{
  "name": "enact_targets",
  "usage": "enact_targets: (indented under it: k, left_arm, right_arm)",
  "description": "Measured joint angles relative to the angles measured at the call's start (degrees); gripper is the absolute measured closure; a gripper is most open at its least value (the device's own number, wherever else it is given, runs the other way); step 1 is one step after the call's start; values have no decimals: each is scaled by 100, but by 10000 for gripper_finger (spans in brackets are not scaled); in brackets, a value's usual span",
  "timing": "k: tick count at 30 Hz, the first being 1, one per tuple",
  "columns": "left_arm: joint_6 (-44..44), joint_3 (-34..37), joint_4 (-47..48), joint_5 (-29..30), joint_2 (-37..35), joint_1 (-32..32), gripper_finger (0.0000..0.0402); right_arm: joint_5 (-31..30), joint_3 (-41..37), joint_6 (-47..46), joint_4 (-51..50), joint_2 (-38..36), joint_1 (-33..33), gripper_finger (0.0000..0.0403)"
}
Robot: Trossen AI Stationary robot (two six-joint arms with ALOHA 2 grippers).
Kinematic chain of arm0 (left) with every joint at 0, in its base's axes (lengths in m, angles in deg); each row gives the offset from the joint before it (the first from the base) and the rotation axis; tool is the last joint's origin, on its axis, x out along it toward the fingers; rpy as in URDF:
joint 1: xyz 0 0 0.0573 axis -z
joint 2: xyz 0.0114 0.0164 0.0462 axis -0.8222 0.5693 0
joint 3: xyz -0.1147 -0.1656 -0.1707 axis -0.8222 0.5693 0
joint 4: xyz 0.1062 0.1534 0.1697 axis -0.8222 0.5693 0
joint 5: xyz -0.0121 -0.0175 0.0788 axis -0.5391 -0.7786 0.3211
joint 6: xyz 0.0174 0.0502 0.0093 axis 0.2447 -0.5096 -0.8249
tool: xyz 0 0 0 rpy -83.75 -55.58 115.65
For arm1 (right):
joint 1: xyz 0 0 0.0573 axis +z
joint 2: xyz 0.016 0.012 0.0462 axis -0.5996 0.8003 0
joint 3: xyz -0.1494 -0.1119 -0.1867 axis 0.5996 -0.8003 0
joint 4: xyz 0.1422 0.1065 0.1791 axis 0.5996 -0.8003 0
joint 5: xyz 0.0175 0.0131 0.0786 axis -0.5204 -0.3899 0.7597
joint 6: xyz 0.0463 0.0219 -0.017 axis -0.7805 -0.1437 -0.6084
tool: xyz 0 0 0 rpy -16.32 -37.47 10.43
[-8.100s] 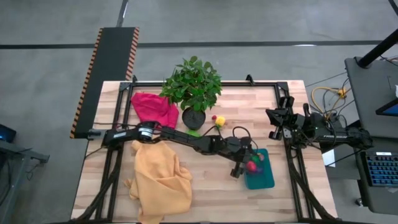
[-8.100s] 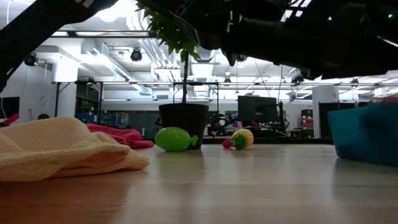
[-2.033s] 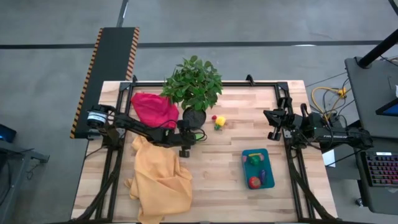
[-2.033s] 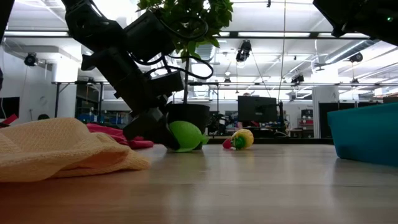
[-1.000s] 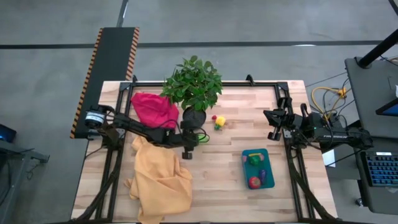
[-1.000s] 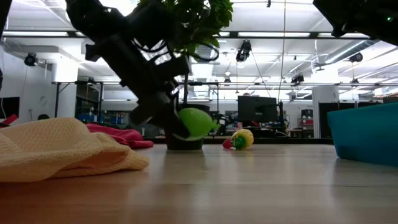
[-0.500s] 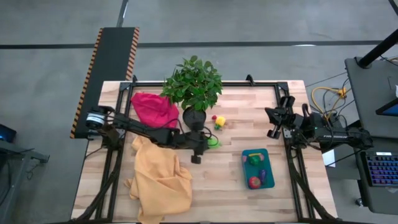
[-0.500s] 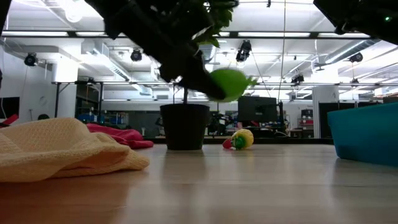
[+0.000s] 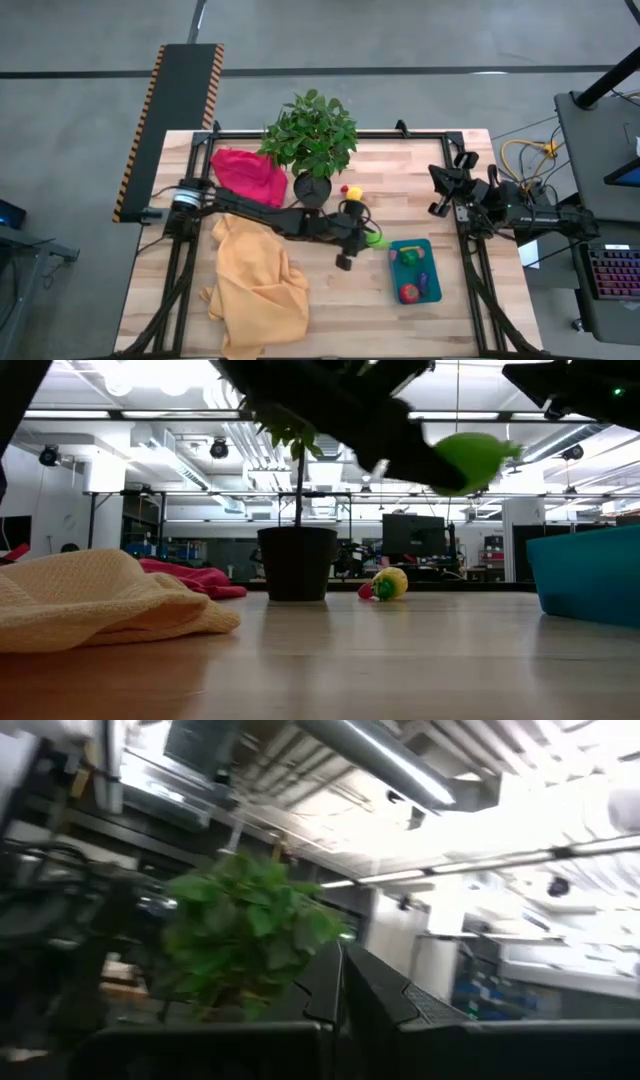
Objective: Pick and placing Produce into tupperware
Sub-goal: Put the melon into the bin
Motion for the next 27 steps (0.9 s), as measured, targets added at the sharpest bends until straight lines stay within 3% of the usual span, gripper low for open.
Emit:
enact_targets:
  k: [4, 16, 27]
  left_arm:
    - [-215, -671, 52, -136, 411, 2, 247]
    - [-468, -2252, 76, -444, 1686, 9, 247]
    - [-458, -2632, 55, -759, 2034, 183, 247]
  right_arm:
    - [-311, 0, 10, 1, -42, 0, 394]
    - [-341, 0, 10, -4, -62, 0, 394]
    - [-340, 0, 8, -43, -67, 2, 394]
